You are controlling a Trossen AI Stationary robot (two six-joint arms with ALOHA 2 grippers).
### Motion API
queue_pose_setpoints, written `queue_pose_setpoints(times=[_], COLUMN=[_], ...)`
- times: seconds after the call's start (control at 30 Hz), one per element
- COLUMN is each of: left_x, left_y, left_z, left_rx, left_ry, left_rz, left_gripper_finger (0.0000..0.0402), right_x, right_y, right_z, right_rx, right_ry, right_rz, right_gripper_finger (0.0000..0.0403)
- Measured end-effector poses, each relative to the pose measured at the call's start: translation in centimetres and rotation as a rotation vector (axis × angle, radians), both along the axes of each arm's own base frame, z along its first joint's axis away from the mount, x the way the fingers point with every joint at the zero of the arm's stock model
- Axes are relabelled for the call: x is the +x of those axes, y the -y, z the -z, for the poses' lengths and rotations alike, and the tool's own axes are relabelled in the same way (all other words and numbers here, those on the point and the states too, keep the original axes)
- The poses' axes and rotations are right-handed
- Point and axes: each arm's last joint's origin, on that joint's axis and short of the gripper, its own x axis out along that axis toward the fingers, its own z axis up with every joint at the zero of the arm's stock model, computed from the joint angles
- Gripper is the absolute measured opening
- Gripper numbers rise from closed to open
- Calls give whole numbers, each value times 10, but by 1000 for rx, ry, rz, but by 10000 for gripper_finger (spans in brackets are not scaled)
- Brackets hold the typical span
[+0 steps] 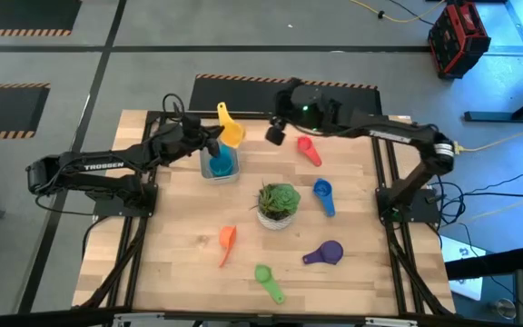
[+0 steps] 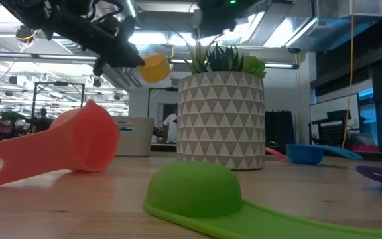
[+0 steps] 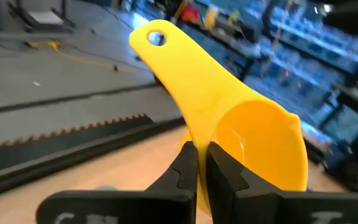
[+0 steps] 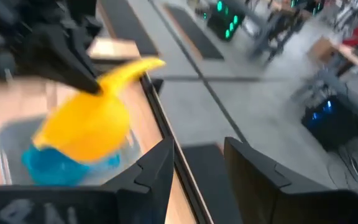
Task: Nest measuring cups in basket
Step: Stack the yellow measuring cup on top of the light blue measuring cup in the gray bin
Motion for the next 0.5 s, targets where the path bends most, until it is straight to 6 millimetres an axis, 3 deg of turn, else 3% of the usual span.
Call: queue_pose_setpoints(times=[0.2, 0.5], left_x=[-2, -16], left_y=[-5, -30], left_z=[2, 2], left_rx=[-28, -62], left_ry=[-7, 13], left_rz=[80, 146], left_gripper_finger=[5, 5], right_x=[-35, -60], right_y=[5, 9], right_z=[0, 48], right_rx=[168, 328], right_ry=[-65, -98], right_rz=[-94, -209], right_gripper_finger=[146, 146])
